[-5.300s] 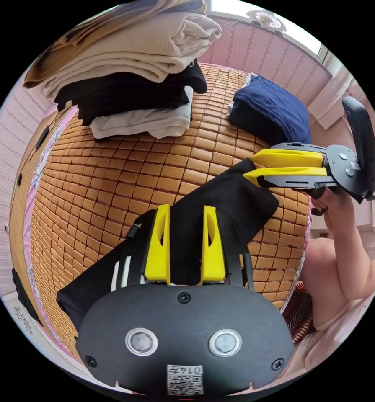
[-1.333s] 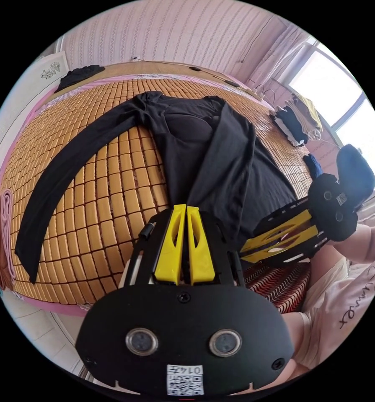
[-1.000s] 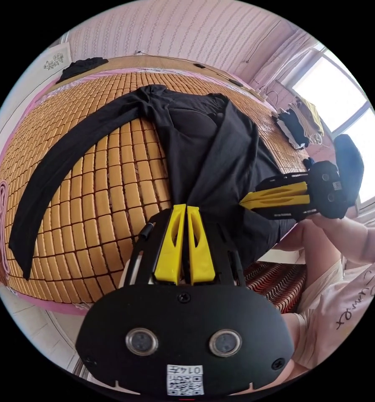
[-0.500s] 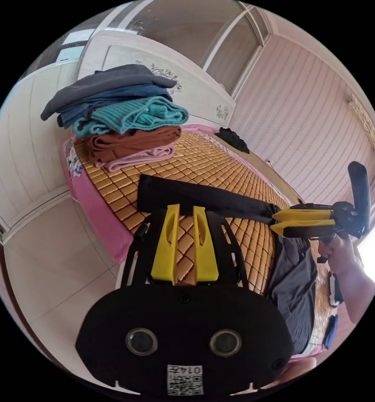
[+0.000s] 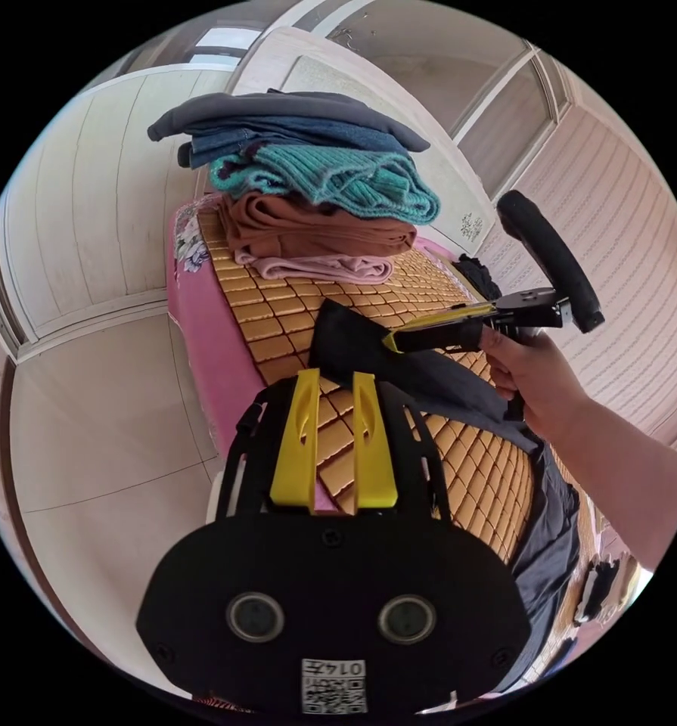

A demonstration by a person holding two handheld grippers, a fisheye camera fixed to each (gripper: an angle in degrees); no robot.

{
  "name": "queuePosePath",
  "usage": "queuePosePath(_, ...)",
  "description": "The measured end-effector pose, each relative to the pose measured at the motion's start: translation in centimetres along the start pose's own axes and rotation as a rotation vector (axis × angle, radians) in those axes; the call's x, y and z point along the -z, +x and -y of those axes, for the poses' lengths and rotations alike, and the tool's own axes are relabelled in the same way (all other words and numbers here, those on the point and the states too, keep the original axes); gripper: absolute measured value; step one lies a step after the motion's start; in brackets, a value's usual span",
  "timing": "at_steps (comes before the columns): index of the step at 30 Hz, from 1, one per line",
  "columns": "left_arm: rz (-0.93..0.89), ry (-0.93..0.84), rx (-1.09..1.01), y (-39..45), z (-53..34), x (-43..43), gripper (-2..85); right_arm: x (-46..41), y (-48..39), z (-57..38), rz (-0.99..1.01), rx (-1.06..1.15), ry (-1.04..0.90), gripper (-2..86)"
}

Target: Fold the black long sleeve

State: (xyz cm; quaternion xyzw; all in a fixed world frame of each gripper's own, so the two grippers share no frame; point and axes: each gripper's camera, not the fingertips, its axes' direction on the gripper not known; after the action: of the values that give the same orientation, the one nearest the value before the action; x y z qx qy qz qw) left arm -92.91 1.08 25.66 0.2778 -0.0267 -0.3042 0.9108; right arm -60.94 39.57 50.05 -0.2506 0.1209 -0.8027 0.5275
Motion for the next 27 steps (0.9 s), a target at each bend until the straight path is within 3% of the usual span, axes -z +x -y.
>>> queuePosePath(2, 0.0, -0.016, -0.003, 0.1, 0.1, -0.4, 1.4, -0.4, 0.8, -0.8, 0.03, -0.019, 0.037, 0.7)
queuePosePath(10, -0.007, -0.037, -0.007, 0.6, 0.1, -0.7, -0.5, 0.5, 2.0, -4.9, 0.131, -0.004, 0.148, -0.6)
queuePosePath(17, -0.127, -0.011, 0.069, 0.1, -0.8, -0.6, 7.3, -0.5, 2.5, -9.2, 0.218, 0.042, 0.136, -0.2)
queuePosePath(27, 0.002, -0.038, -0.07, 4.3, -3.2, -1.0, -0.9, -1.6, 1.7, -18.0, 0.333, 0.145, 0.159, 0.2)
